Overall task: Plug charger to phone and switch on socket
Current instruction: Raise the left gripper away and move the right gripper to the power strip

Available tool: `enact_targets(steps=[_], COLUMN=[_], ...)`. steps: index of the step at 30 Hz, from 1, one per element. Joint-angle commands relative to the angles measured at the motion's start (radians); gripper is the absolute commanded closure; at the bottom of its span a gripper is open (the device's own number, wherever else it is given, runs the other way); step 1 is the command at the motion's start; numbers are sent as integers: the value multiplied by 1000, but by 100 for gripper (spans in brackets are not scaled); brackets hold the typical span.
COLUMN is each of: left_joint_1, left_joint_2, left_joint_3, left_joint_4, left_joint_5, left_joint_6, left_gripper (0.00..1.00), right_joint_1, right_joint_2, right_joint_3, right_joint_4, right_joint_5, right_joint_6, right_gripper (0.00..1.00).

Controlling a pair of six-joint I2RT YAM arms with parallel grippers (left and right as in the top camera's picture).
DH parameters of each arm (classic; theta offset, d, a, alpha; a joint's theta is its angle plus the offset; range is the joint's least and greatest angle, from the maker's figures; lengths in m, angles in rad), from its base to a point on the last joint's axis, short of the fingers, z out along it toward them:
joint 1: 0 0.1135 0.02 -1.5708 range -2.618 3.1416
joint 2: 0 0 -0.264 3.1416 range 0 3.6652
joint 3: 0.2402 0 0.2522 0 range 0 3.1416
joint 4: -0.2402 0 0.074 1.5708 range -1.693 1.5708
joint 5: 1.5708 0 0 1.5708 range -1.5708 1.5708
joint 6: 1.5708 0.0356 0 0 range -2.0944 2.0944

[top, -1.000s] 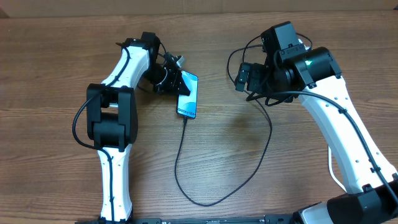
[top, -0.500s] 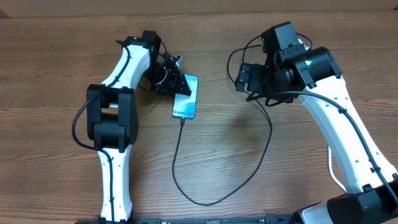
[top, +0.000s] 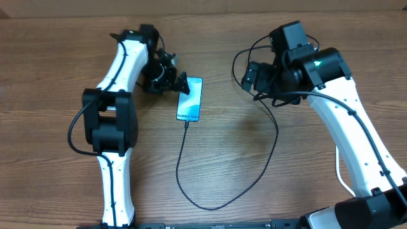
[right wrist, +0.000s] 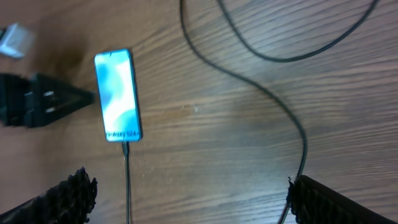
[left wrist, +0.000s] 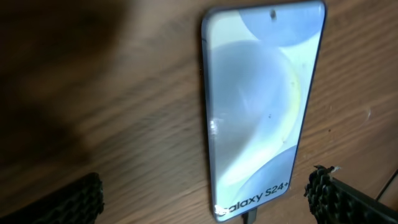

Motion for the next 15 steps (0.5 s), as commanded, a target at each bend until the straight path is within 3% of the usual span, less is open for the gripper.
enact_targets(steps=[1,4,11,15], left_joint_1=[32,45,47,47], left_joint_2=[-94,-206,-505,-658], left_joint_3=[99,118,118,117], left_joint_4=[-13,-11,-23,-59], left_joint_5=[-38,-17,-13,-21], left_joint_6=[-67,-118,-110,-106], left_gripper=[0,0,1,0], right_joint_1=[-87,-160,-299,-388], right_joint_2=[-8,-8,-6,21], right_joint_3=[27,27,27,27], right_joint_4=[28,85,221,259], right_joint_5=[14,65,315,325], right_joint_6=[6,7,7,7], right_gripper=[0,0,0,0])
